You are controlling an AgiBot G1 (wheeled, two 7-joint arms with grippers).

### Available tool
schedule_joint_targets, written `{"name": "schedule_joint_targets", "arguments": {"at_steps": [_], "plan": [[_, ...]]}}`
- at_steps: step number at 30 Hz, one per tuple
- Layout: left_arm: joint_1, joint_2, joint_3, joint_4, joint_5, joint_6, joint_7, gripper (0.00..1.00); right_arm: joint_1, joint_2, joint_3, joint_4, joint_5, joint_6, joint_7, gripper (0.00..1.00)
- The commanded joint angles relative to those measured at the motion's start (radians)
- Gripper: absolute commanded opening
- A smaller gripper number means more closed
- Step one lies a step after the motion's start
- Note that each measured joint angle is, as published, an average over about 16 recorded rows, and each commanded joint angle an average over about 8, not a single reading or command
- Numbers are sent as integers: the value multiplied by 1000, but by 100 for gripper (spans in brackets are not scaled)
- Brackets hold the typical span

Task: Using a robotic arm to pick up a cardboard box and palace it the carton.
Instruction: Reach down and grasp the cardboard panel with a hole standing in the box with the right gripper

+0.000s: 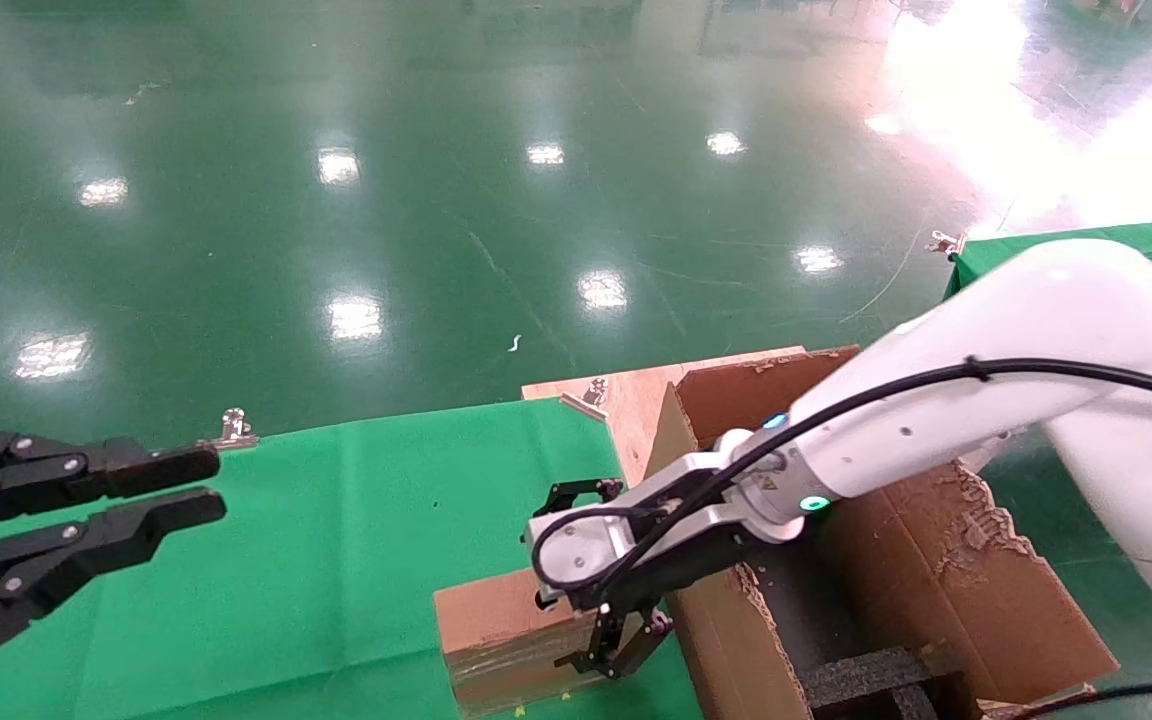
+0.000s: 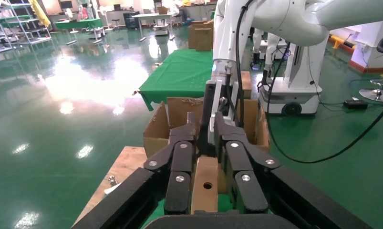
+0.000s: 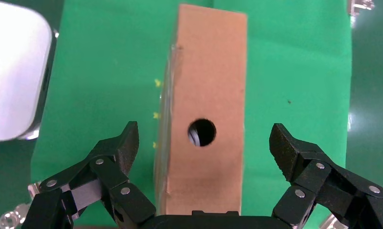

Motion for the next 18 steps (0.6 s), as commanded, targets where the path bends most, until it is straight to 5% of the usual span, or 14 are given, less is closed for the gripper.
{"name": "schedule_joint_targets", "arguments": {"at_steps": [1, 3, 7, 11, 18], "plan": [[0, 0, 0, 0, 0, 0, 0, 30, 14, -17, -19, 0, -25, -5, -5, 100], [0, 0, 0, 0, 0, 0, 0, 55, 21, -25, -30, -1, -34, -7, -4, 97], [0, 0, 0, 0, 0, 0, 0, 100, 31, -35, -48, -2, -46, -12, -3, 51], [0, 0, 0, 0, 0, 0, 0, 100, 35, -39, -54, -3, -50, -14, -2, 4], [0, 0, 0, 0, 0, 0, 0, 100, 32, -34, -49, -2, -46, -14, -2, 0]]}}
